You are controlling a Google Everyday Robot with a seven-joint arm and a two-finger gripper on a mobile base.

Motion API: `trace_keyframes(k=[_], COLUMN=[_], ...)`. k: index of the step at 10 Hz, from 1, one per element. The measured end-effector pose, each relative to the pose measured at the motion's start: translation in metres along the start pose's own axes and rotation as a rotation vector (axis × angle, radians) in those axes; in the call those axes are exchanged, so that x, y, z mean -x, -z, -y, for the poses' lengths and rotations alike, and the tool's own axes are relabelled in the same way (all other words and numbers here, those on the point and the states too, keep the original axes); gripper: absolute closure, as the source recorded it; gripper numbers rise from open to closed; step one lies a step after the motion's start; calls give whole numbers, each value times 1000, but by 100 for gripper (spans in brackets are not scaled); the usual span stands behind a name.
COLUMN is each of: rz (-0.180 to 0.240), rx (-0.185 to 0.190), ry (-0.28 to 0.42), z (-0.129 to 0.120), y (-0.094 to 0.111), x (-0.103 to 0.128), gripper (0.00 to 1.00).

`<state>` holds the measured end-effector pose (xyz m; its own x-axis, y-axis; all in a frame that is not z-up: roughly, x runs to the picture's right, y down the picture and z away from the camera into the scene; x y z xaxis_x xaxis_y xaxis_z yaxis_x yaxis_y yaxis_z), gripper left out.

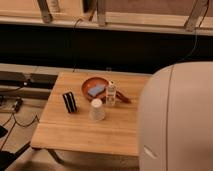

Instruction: Place the ceramic cup over the eraser

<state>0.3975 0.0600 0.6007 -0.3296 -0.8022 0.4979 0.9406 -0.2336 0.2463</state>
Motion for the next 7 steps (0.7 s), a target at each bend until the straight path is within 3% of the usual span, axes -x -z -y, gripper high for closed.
trace_keyframes(k=[5, 7], rz=[-7, -50], rx=[-6, -55], ry=[3, 67], z=[3, 43], y=[1, 7], x=[-3, -37], gripper=[20, 20])
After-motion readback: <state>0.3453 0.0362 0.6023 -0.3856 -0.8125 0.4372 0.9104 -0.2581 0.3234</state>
